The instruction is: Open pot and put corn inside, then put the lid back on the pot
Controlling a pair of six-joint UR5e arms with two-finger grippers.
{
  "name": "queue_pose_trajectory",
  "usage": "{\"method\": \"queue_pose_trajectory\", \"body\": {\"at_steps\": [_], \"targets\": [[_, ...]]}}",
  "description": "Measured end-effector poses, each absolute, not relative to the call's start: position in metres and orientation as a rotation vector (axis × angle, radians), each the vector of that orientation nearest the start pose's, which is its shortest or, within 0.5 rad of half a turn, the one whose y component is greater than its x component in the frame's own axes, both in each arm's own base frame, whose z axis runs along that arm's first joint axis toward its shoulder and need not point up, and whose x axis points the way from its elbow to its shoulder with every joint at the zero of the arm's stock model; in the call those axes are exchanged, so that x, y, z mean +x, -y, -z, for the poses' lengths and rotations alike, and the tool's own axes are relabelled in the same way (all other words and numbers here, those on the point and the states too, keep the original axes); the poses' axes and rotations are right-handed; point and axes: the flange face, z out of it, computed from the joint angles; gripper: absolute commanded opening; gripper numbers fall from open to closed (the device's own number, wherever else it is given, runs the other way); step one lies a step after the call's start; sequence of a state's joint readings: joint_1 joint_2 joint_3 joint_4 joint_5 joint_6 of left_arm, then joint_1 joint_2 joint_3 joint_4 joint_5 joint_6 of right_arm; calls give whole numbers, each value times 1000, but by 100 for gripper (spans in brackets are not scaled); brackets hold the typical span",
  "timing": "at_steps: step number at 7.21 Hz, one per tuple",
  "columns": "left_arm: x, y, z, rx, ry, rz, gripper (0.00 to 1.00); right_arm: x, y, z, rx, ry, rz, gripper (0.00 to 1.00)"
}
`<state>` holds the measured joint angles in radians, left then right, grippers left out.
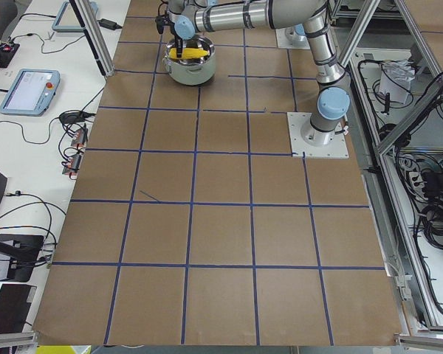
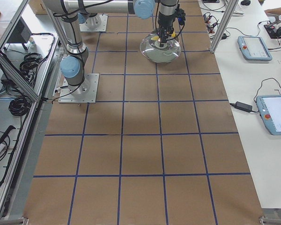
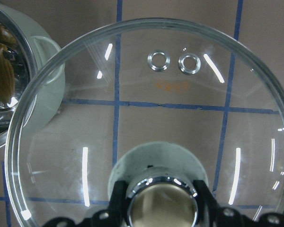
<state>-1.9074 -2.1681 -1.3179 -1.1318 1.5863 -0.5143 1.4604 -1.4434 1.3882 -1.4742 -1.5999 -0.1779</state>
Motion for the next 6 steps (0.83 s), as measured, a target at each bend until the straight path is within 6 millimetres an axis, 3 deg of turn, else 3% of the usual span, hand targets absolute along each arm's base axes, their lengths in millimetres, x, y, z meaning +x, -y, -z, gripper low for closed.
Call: {"method": "queue_pose_trajectory", "body": {"at_steps": [3,5,6], "targets": [[-371,628,-298,-310,-3158,172,63,70,552,-502,-108,-3162,-72,8],[-375,626,-298,-317,-3160,174,100,70,552,-502,-109,-3162,-73,8],[-376,626,-297,-318,-3162,170,100,70,552,-501,-108,-3162,-76,8]]}}
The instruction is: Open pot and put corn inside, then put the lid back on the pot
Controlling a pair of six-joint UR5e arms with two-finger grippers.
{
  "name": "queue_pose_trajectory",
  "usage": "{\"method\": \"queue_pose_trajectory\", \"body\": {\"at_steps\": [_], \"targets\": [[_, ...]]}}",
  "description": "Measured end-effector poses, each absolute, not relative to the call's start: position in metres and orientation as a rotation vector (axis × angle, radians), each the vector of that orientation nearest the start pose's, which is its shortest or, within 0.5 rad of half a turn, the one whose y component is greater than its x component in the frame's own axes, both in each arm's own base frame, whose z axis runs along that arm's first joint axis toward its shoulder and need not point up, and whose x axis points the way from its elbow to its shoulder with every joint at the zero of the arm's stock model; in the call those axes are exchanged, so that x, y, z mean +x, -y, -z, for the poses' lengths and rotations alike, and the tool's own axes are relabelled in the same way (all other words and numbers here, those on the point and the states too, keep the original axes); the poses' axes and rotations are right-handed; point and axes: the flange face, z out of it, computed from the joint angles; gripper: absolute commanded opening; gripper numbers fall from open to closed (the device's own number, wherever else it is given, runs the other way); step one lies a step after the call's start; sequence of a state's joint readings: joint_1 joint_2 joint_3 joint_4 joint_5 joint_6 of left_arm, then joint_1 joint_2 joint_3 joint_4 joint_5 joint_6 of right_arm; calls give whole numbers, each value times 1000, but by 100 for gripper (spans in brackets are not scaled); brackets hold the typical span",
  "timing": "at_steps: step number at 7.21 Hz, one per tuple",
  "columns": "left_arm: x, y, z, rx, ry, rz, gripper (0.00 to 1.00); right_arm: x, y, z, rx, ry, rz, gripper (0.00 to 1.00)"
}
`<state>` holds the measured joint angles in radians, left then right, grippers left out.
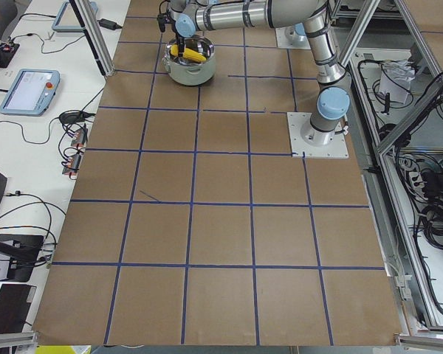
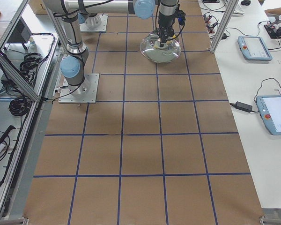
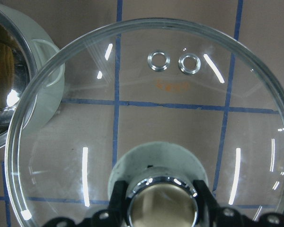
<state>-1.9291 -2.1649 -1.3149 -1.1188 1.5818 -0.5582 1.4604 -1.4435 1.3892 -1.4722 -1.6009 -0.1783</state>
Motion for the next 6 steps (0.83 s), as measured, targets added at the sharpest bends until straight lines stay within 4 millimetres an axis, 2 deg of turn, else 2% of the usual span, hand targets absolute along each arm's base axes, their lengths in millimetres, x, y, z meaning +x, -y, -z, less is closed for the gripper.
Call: {"method": "queue_pose_trajectory", "body": {"at_steps": [2,3,5,6], "targets": [[-377,626,-297,-316,-3170,165,100,70,552,-501,-108,-3163,-75,8],[-376,625,-304,-309,-3177,178,100,70,552,-502,-108,-3162,-73,8],[-361,626,-332,-199,-3191,235,100,71,552,-503,-107,-3162,-69,8],[-345,629,-345,-101,-3190,263,100,72,552,-506,-105,-3162,-58,8]]}}
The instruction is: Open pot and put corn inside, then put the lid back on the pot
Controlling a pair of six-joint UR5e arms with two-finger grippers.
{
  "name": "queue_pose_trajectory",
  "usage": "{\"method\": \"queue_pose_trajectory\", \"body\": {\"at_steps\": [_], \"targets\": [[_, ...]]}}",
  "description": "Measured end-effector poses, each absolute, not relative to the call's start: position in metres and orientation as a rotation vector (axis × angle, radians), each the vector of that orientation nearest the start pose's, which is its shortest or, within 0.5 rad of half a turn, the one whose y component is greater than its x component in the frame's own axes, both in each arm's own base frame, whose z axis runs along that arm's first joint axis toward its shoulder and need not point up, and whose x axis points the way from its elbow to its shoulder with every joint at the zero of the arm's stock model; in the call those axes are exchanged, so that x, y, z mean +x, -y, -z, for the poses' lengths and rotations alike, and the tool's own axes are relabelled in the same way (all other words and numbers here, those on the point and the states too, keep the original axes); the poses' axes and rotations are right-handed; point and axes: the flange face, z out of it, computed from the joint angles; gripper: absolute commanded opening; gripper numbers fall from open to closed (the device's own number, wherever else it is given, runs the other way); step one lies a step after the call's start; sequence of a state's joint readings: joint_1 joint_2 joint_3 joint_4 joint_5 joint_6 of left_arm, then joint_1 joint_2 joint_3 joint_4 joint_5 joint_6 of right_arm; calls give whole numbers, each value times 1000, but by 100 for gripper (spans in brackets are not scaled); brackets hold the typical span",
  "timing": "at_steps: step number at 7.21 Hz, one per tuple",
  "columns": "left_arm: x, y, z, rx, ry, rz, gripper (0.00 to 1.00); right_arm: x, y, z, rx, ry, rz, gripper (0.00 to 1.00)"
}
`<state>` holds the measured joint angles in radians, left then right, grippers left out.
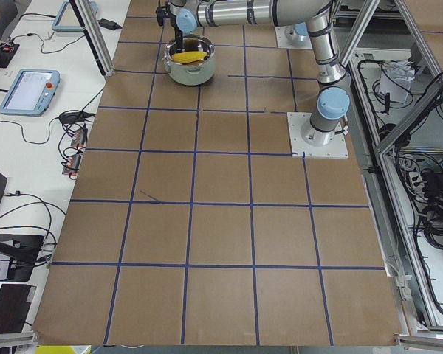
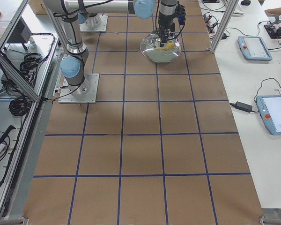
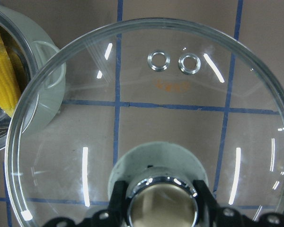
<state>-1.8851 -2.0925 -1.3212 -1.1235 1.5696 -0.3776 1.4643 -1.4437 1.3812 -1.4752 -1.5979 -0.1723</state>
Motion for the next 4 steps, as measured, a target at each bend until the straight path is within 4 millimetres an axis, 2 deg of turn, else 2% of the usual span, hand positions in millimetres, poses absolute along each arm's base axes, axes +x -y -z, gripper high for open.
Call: {"method": "queue_pose_trajectory", "body": {"at_steps": [2,4], "targets": [[-293,641,-368,15,-3179,288,100,92,553,-509,-123,-3142,-25,8],[-222,636,-407,37,-3170,212,100,142,562,-500,-179,-3137,58,8]]}}
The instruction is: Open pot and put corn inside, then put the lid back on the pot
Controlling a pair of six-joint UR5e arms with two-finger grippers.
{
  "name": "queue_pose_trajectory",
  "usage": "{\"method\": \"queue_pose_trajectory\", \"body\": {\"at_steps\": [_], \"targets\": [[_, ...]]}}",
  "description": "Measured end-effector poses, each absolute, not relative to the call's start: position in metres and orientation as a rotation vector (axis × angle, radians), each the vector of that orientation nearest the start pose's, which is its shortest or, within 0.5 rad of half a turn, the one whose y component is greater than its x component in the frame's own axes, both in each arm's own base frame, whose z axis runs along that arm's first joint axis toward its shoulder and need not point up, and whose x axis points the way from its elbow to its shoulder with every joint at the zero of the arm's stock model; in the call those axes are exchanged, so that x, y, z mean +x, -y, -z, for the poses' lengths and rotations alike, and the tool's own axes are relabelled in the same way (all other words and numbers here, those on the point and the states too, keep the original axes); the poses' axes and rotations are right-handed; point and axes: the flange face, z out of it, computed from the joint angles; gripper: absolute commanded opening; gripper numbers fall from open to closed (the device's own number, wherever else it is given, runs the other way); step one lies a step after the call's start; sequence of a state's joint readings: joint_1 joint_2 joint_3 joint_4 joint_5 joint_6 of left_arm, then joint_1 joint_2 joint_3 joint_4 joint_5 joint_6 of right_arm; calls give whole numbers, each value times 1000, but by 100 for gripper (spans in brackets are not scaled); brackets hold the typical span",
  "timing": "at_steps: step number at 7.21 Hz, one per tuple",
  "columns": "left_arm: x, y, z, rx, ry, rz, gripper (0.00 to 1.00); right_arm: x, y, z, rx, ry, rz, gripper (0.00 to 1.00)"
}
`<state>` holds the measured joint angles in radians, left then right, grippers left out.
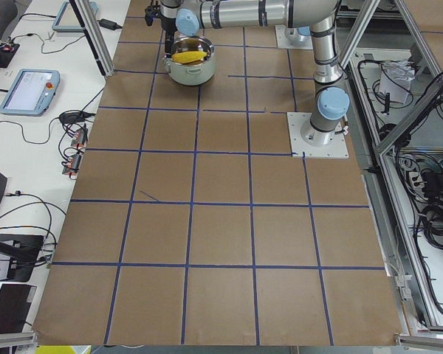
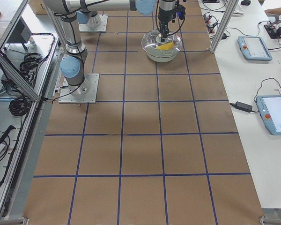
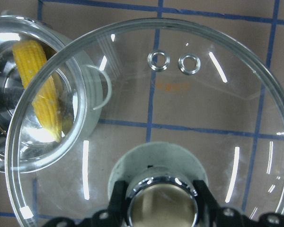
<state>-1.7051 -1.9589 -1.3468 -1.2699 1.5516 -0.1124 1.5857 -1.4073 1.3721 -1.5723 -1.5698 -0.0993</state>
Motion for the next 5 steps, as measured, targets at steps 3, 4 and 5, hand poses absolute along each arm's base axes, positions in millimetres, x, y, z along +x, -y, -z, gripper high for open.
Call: {"method": "queue_pose_trajectory", "body": {"at_steps": [3,4,5], "targets": [[-123,600,-425,7,-3178,83,100,235,563,-466,-138,-3138,69,8],[-113,588,-421,-10,-3180,64,100,257,562,-456,-108,-3137,63,9],[-110,579,-419,-17,-3181,55,100,282,562,-442,-73,-3136,69,9]]}}
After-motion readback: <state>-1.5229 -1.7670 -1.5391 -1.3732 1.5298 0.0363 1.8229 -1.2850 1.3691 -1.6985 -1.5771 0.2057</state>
